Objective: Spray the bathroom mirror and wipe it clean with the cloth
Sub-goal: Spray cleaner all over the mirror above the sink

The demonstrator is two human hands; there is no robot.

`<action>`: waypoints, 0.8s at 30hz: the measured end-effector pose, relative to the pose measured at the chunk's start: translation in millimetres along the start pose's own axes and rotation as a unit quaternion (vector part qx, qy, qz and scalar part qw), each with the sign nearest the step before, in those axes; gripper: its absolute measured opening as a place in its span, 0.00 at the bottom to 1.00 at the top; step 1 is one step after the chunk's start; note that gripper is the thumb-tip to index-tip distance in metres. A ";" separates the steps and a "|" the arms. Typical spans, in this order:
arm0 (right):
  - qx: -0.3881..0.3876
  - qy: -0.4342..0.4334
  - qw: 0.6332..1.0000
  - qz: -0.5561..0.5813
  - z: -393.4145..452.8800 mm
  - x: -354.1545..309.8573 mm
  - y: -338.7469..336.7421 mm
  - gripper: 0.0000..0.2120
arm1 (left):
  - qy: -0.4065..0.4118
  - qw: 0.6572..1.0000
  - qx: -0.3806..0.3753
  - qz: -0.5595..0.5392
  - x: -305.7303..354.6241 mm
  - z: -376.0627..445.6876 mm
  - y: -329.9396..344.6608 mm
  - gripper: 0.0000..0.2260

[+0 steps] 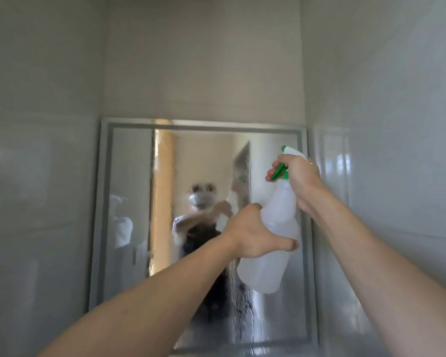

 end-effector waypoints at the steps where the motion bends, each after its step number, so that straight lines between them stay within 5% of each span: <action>1: -0.016 -0.003 0.999 -0.027 1.6 -6.5 10.1 0.08 | -0.001 1.000 0.013 -0.006 1.9 -1.9 -8.1 0.32; 4: -0.064 0.002 0.996 -0.063 -0.4 -14.6 46.7 0.03 | -0.028 0.997 0.061 -0.038 -4.7 -15.6 -25.1 0.29; 9: -0.193 0.007 0.978 -0.079 -17.5 7.0 110.2 0.05 | -0.113 0.977 0.166 -0.073 -44.6 -46.6 -40.2 0.39; 13: -0.236 0.005 0.964 -0.118 -35.3 37.7 154.6 0.07 | -0.140 0.970 0.188 -0.065 -77.6 -79.8 -63.0 0.35; 18: -0.288 -0.007 0.957 -0.033 -61.5 63.9 193.6 0.10 | -0.196 0.957 0.212 -0.015 -108.4 -111.9 -89.8 0.36; 24: -0.270 0.026 0.957 -0.103 -77.0 106.2 195.8 0.09 | -0.218 0.958 0.183 -0.020 -131.5 -139.8 -74.4 0.32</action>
Point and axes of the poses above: each hand's wrist, its own z-axis towards the middle knuckle, its own y-axis out of the palm, x = y × z, the point moved 2 cm from there along z, towards the middle knuckle, and after that the axes turned 4 degrees about z, right-handed, at the moved point
